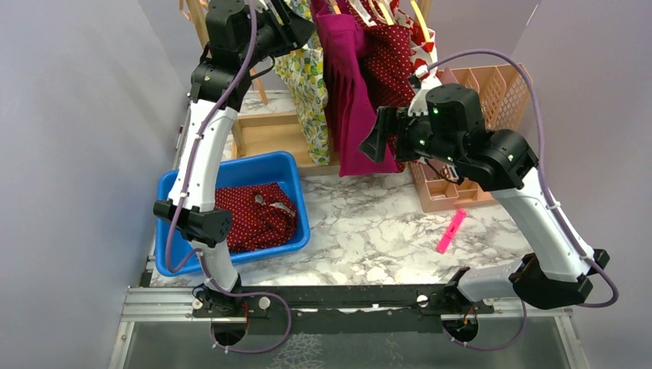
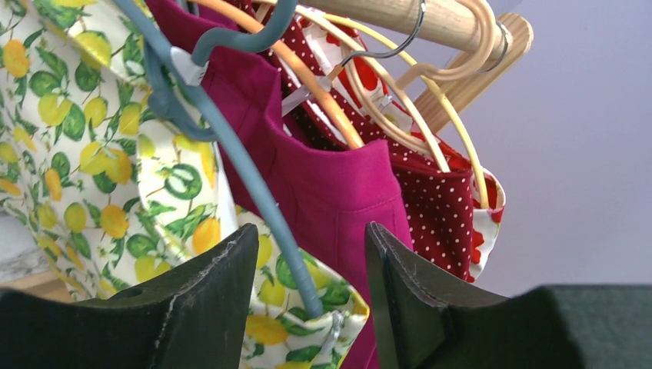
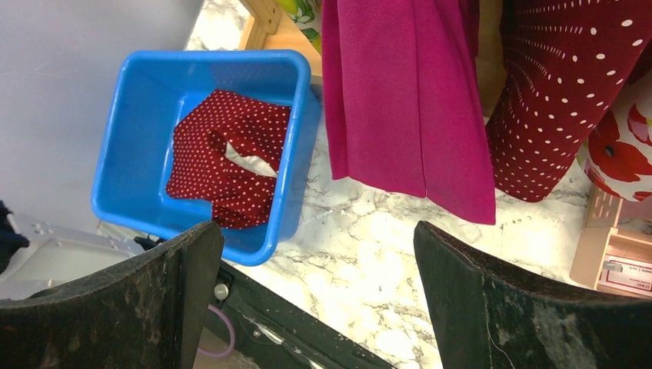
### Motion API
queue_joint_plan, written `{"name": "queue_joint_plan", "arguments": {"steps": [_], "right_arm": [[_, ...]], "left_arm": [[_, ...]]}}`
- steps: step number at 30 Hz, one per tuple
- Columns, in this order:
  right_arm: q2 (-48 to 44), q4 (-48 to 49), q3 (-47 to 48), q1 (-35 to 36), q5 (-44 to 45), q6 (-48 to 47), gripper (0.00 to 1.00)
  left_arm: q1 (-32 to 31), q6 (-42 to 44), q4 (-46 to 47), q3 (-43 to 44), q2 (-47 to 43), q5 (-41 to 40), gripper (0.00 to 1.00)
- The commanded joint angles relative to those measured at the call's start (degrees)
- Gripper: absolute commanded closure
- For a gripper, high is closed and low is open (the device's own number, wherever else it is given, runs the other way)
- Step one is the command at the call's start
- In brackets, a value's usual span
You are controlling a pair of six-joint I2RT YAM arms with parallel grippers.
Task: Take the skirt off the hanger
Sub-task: Pick up the hanger from the clothesline.
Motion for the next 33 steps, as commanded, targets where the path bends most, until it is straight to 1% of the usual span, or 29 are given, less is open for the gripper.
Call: {"name": "queue_joint_plan", "arguments": {"steps": [1,4,8,11,13,15,20,26,30,33], "right_arm": [[-3.23,0.17,-0.05,0.09,-2.15,-1.3,0.0],[-5.42,0.58,-2.68,0.09,-2.23,-1.04,0.0],[-7.33,1.58,-4.78,0.09,-1.53,-0.96,0.0],[-6.6,0.25,-2.48,0.09,-1.57,-0.9,0.0],[-6.56,-0.22,-1.81,0.09,-1.67,-1.09,0.0],[-7.3,-0.09,-2.6,0.09,-0.56,-0.87,0.01],[-7.04,-0.87,-1.24,0.09,-0.17,-0.9,0.0],[-7.21,-0.55,-0.45,0.09,1.21,-0.91,0.01],[-8.04,-0.81,-2.98,0.09,1.54,-0.77,0.0],[-7.11,-1.56,-2.34,0.09,0.77,-1.38,0.0]], "left_arm": [[-1.37,0.2,4.47,2.47,1.93,-4.46,0.46],[-1.74,-0.76,4.85,1.05,2.12,-7.32,0.5],[-2.18,-0.3,5.17,0.33,3.24,-7.86,0.53],[-2.21,-1.78,5.71,-1.51,2.62,-10.39,0.53],[-2.22,-1.02,6.09,-0.99,3.44,-10.41,0.53],[-2.23,-2.1,6.44,-0.59,4.61,-10.5,0.53],[-2.18,-5.96,9.5,1.04,7.6,-7.63,0.59],[-2.03,-6.96,11.12,2.27,8.63,-7.7,0.64],[-1.81,-8.46,12.18,1.02,9.48,-6.84,0.64],[-1.64,-8.76,14.27,0.84,10.44,-6.78,0.59]]}}
